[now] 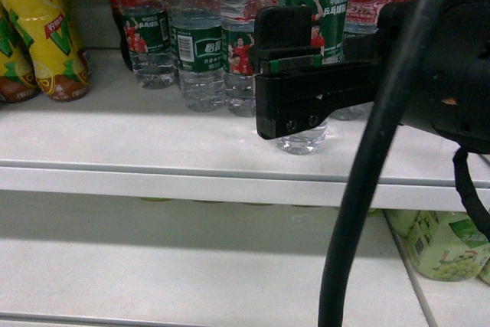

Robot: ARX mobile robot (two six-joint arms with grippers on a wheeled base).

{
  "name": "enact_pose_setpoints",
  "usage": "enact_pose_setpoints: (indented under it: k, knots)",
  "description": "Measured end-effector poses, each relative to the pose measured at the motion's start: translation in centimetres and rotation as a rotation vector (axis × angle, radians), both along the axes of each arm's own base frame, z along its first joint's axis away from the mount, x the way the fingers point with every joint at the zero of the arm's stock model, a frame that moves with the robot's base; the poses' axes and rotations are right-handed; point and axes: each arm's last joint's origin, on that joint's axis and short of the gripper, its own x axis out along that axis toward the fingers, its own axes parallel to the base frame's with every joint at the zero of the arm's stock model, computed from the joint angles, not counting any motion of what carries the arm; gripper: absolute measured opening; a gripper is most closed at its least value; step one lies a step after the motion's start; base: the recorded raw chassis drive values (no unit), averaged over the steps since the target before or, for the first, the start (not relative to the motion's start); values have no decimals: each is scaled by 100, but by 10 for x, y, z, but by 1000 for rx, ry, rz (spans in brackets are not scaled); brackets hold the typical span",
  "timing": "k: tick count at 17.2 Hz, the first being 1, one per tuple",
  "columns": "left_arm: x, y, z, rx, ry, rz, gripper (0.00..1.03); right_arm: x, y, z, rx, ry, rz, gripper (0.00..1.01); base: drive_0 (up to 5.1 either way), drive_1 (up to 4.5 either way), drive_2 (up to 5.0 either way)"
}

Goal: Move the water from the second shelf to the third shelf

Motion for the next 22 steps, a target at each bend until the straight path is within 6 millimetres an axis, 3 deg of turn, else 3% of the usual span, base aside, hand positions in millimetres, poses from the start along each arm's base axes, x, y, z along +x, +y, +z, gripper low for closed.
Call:
enact_pose_setpoints:
  k: [5,13,22]
  knots:
    - [0,0,0,0,0,0,98,24,0,-1,-2,27,-103,98,0,0,0]
    - [0,0,0,0,0,0,98,44,3,2,5,3,-149,98,0,0,0]
    - [0,0,0,0,0,0,98,82,19,-3,-9,2,-224,98,0,0,0]
